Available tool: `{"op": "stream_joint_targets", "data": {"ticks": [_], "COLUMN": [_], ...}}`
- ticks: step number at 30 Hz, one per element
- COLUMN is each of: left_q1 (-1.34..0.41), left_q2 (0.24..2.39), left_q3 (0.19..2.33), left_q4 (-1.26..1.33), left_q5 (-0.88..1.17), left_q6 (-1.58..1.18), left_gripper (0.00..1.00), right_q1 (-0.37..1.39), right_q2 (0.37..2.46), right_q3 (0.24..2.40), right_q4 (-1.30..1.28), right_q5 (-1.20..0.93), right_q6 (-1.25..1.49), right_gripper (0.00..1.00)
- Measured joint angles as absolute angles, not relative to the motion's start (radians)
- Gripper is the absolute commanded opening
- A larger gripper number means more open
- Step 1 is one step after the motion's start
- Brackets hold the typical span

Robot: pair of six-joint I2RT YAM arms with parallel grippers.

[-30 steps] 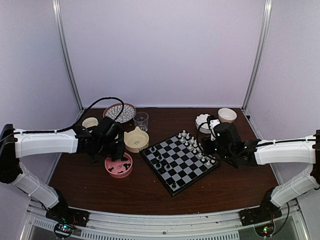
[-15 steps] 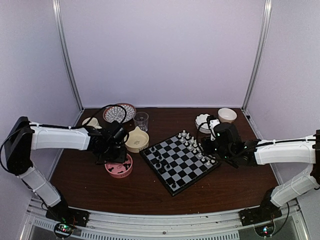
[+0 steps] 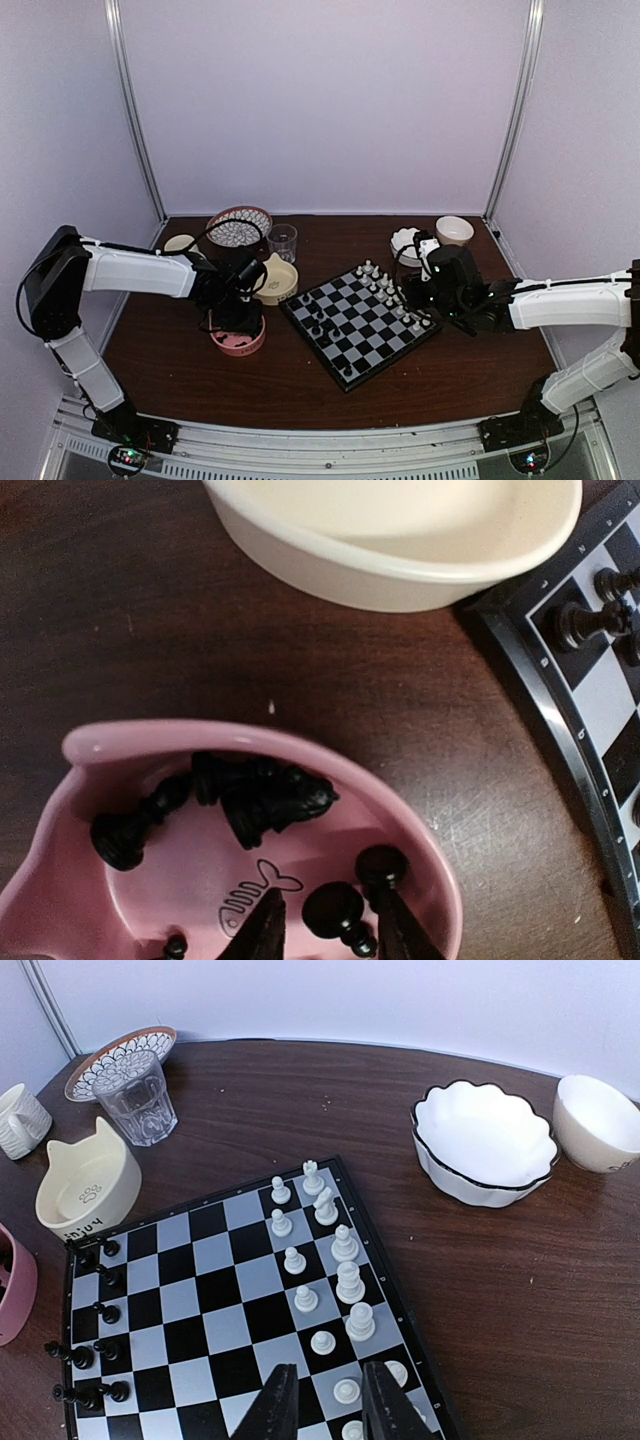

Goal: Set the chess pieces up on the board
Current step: Pick up the bishop from the storage box.

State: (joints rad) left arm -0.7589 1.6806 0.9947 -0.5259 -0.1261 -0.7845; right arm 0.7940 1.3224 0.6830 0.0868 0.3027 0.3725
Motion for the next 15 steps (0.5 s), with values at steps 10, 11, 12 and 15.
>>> {"op": "stream_joint_targets", "data": {"ticks": [10,11,12,15], "left_q1": [-0.758,-0.758,-0.758,-0.758], "left_q2": [1.735,1.735,1.734,1.729], "left_q3": [1.021,1.021,1.021,1.02], "left_q4": [-0.521,-0.522,-0.523,-0.526], "left_q5": [-0.101,-0.102,-0.107,-0.127], "left_q6": [-0.812,-0.813,-0.815,-0.815], "left_gripper": [0.21,0.2,0.2,0.19], "right_q1": [0.794,0.794,0.794,0.794], "right_q2": [1.322,1.322,1.322,1.322], "right_q3": [0.683,0.683,0.683,0.683], "right_q4": [0.086,0.086,0.086,0.086], "right_q5": [0.303,0.303,0.303,0.303], "right_q6": [0.373,0.373,0.373,0.373], "right_gripper": [0.25,0.25,0.25,0.25]}}
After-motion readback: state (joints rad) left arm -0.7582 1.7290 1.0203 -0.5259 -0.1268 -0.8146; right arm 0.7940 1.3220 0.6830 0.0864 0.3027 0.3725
